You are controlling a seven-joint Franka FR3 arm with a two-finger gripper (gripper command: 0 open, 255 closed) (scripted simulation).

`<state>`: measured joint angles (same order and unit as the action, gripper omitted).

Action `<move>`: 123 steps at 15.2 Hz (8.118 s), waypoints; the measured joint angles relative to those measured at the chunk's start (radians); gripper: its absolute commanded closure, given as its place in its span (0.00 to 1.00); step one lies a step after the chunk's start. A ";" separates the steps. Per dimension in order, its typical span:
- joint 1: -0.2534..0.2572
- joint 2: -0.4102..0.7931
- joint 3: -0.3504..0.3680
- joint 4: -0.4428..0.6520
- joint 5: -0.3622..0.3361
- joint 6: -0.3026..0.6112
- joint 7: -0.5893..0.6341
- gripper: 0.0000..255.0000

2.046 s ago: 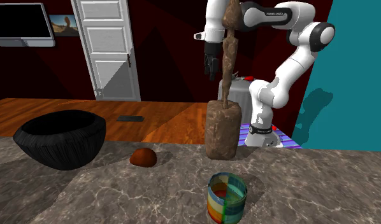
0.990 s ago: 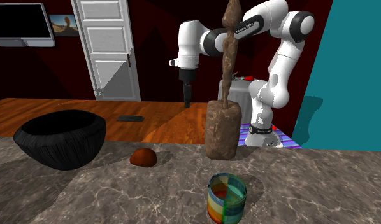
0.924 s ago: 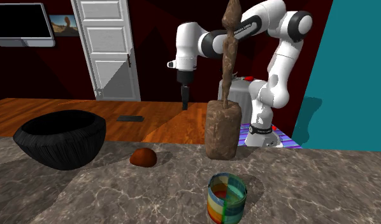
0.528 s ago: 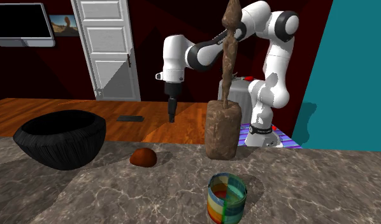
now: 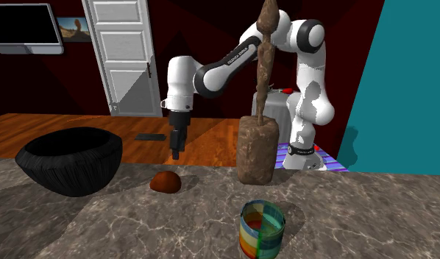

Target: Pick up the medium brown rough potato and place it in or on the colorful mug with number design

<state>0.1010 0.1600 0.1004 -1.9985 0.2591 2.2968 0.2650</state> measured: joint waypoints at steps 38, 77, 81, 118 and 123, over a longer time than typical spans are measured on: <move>0.025 0.244 0.017 0.244 0.039 0.038 0.048 1.00; 0.160 -0.128 0.102 0.077 -0.011 -0.103 0.348 1.00; 0.204 -0.184 0.147 0.008 -0.020 -0.070 0.436 1.00; 0.316 -0.196 0.286 -0.212 -0.057 0.180 0.671 0.00; 0.309 -0.279 0.270 -0.186 -0.030 0.073 0.651 0.00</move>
<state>0.4103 -0.1193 0.3708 -2.1848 0.2295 2.3700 0.9159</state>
